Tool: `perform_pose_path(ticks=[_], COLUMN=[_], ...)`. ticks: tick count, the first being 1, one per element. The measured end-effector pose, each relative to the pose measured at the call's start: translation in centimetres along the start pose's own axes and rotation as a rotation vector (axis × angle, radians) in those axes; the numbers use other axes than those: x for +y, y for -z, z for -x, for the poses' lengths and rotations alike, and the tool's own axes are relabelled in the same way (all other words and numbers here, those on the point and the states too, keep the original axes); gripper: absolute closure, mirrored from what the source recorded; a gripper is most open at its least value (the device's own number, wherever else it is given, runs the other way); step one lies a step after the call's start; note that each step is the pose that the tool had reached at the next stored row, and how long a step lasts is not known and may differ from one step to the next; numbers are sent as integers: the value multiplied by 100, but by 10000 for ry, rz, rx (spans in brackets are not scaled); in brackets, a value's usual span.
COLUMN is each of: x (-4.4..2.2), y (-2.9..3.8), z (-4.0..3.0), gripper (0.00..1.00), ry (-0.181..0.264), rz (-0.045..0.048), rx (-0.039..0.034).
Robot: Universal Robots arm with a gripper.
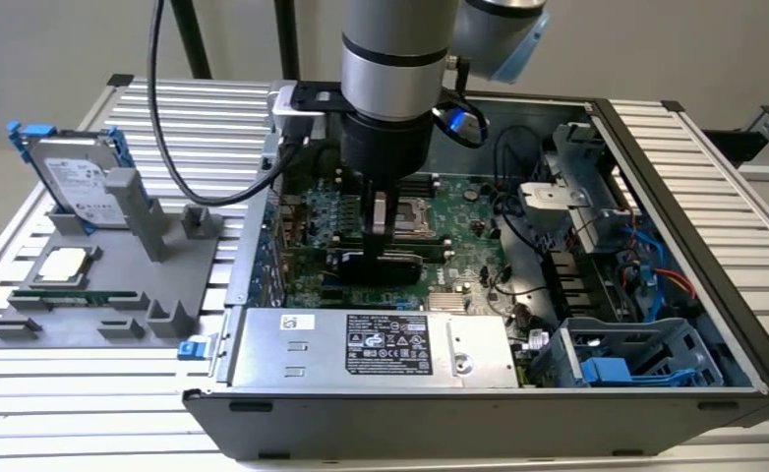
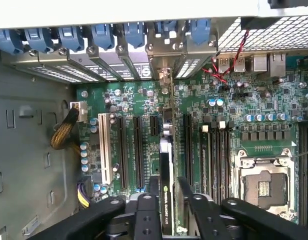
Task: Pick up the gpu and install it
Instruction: 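Press down on the gpu until it lock into place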
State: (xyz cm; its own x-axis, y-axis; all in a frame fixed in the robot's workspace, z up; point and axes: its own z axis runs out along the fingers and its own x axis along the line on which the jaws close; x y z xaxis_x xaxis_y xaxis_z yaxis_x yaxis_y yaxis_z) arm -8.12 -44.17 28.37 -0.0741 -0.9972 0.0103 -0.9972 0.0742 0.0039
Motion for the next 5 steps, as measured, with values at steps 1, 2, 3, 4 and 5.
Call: perform_pose_path(ticks=[1, 2, 3, 4, 5], x=[0, 0, 0, 0, 0], y=[0, 0, 0, 0, 0], z=[0, 1, 1, 1, 1], gripper=[100, 100, 100, 100, 100], ry=[0, 0, 0, 0, 0], rz=[0, -3, -5, -6, -6], rx=[1, 36, 71, 73, 75])
